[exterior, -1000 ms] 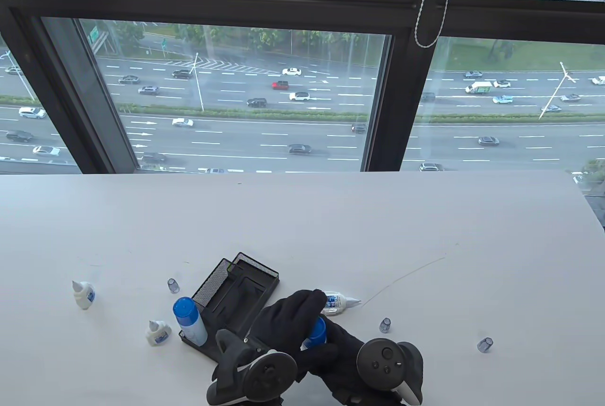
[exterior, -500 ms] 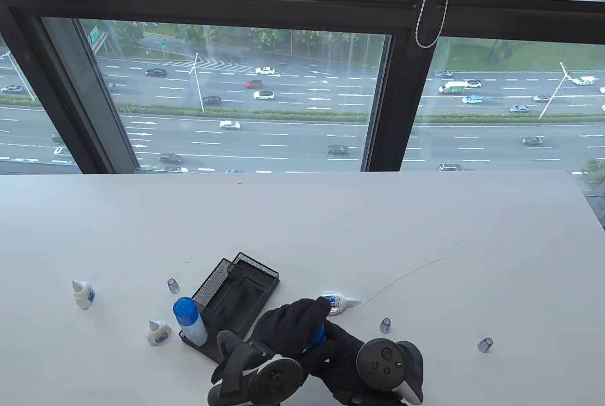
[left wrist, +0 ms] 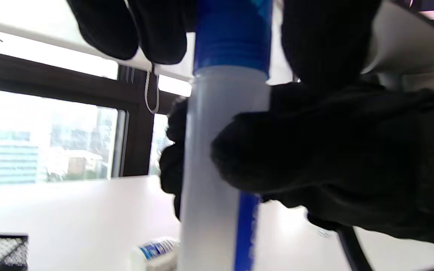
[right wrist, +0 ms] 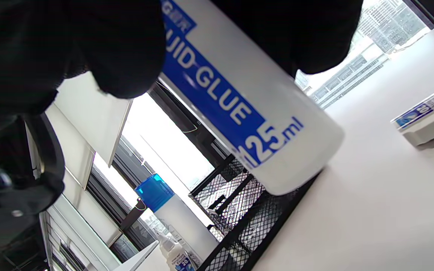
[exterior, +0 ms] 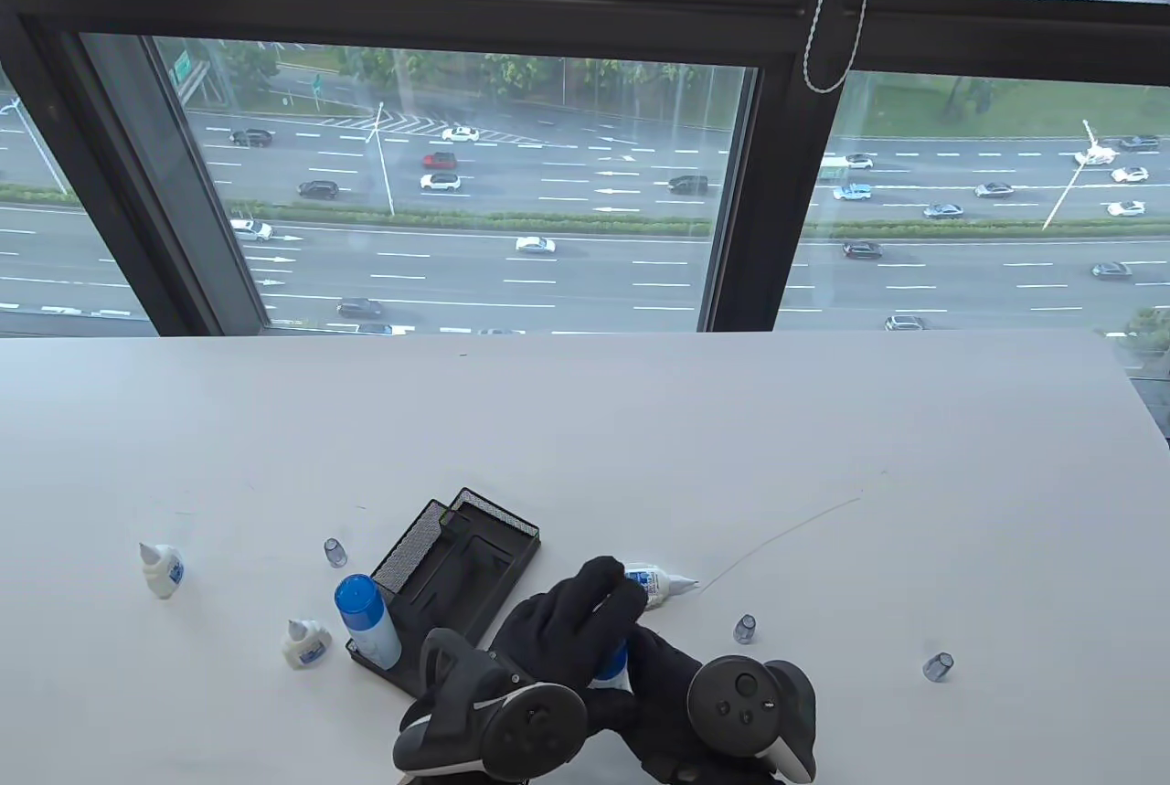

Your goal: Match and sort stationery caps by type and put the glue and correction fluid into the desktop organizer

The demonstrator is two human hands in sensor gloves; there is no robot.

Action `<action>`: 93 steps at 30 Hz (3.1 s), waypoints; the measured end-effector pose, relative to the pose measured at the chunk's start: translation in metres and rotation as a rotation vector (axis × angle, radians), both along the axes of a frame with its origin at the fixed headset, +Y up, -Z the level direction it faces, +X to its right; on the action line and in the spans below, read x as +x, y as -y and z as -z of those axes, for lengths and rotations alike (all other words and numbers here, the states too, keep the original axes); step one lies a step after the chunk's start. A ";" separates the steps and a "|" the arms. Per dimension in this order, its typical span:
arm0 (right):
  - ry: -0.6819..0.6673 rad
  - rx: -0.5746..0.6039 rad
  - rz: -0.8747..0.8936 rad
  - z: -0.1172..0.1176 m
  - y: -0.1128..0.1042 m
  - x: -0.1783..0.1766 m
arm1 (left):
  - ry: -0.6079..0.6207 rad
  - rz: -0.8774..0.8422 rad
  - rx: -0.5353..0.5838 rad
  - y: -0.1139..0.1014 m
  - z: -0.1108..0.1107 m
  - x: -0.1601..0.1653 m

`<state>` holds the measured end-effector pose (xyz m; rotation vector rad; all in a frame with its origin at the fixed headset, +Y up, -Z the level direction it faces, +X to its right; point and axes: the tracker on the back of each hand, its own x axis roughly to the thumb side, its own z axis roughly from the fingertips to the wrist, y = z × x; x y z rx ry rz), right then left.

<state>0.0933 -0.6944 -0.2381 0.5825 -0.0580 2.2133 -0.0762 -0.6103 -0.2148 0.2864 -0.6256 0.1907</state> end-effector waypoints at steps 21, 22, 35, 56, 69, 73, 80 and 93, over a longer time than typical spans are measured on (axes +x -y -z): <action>-0.005 -0.012 0.003 0.002 0.006 0.000 | 0.000 -0.042 -0.152 0.001 -0.004 0.008; -0.009 -0.015 0.010 0.002 0.006 0.000 | -0.042 -0.035 -0.084 0.002 -0.006 0.008; 0.016 -0.011 0.010 0.003 0.007 0.001 | -0.183 -0.015 0.055 0.008 -0.007 0.008; 0.003 -0.007 0.018 0.002 0.006 0.001 | -0.170 -0.018 0.110 0.008 -0.010 0.008; 0.000 -0.014 0.020 0.006 0.007 0.004 | -0.059 -0.096 -0.047 0.008 -0.005 0.006; -0.034 -0.026 0.072 0.007 0.008 0.004 | -0.002 -0.141 -0.147 0.004 -0.002 0.003; -0.005 0.010 0.116 0.003 0.005 0.006 | -0.050 -0.227 -0.046 0.009 -0.003 -0.003; -0.041 -0.036 0.081 0.004 0.001 0.005 | 0.027 -0.361 -0.160 0.007 0.010 -0.019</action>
